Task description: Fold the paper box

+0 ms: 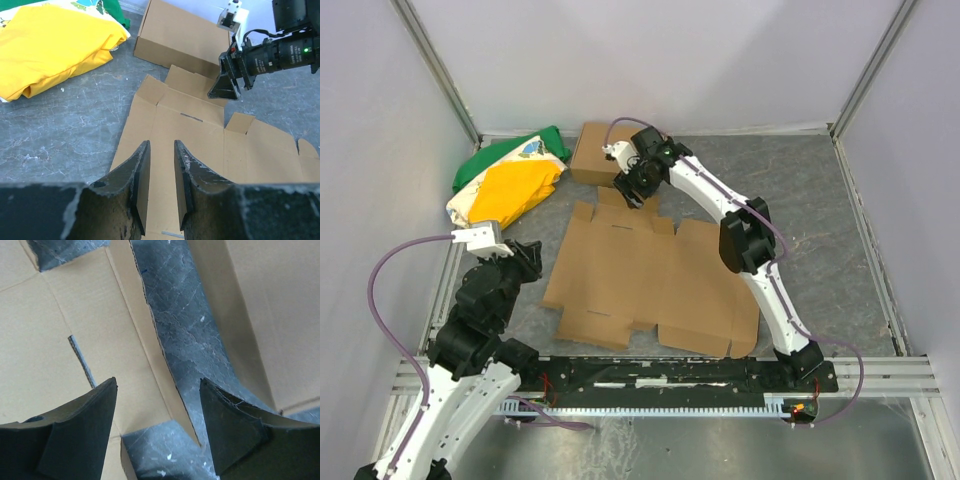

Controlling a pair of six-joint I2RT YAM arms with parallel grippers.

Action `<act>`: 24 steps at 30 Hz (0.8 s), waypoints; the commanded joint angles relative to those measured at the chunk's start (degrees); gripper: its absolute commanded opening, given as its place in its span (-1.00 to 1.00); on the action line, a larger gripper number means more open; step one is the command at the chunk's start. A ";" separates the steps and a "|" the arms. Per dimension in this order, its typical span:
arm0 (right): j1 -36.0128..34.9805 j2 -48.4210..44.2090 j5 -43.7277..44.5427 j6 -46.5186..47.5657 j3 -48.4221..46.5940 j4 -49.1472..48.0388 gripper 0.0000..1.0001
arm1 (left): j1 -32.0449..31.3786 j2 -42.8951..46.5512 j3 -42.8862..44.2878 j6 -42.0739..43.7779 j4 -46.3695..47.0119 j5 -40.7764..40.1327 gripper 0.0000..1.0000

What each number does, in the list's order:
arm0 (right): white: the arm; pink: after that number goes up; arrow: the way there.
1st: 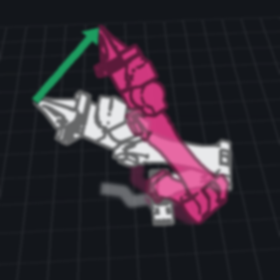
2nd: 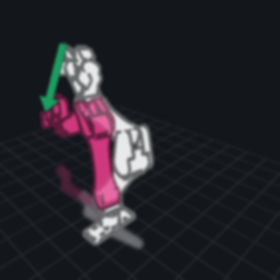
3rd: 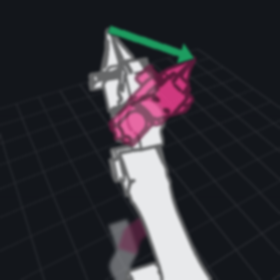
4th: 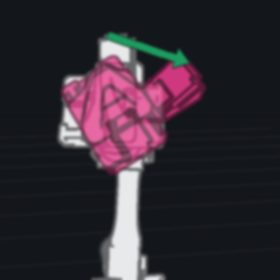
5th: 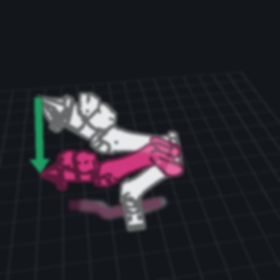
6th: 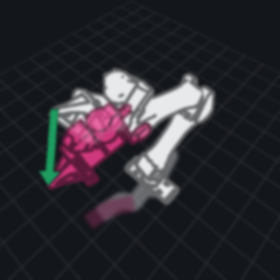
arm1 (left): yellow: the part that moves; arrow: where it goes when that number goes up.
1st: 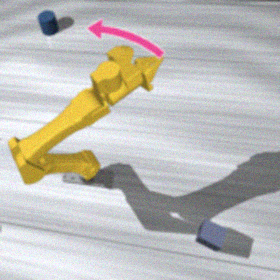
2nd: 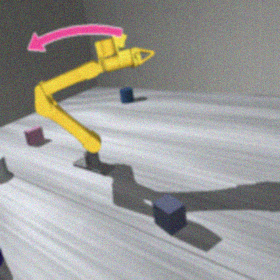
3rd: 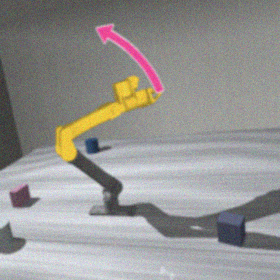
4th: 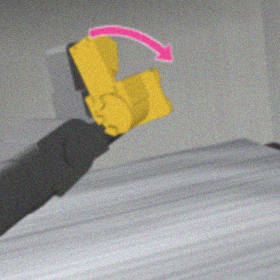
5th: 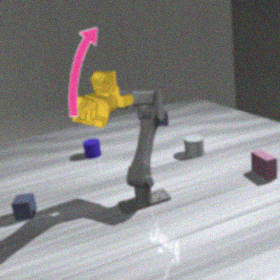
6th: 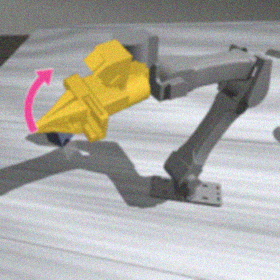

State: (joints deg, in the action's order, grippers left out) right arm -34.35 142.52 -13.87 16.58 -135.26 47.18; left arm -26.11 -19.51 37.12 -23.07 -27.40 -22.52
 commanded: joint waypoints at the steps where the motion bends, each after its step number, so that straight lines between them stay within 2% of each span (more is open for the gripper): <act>1: -0.55 3.20 -0.56 0.73 -4.07 -1.48 0.48 | -0.08 -0.34 0.60 -2.37 0.43 -2.29 -0.34; 3: -0.99 4.12 -0.91 0.73 -5.03 -1.66 0.43 | -0.04 0.02 0.40 -2.42 0.46 -2.50 -0.34; 5: -1.47 4.26 -0.13 0.46 -5.31 -2.49 0.27 | -0.03 0.08 0.32 -2.42 0.43 -2.84 -0.33; 6: -1.61 4.24 1.14 -0.24 -5.31 -3.20 0.07 | -0.03 0.04 0.32 -2.48 0.33 -2.99 -0.33; 9: -1.57 4.90 5.76 -3.84 -3.07 -7.19 -0.90 | -0.04 -0.31 0.32 -2.44 0.33 -2.60 -0.34; 12: -0.71 -1.48 6.12 -8.28 6.46 -15.68 -0.96 | -0.01 -0.77 0.17 -2.42 1.12 -1.82 -0.33; 18: 2.74 -23.23 1.92 -17.29 40.92 -46.32 -0.96 | -0.07 -2.15 -0.53 -2.10 6.18 1.75 -0.28; 24: 4.15 -39.28 3.91 -14.02 63.44 -60.60 -0.96 | -0.03 -6.59 3.70 -0.07 11.49 6.60 -0.11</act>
State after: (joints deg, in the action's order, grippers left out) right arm -30.41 114.13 -10.83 1.58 -80.86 4.73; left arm -26.11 -23.11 37.04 -23.05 -23.42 -20.18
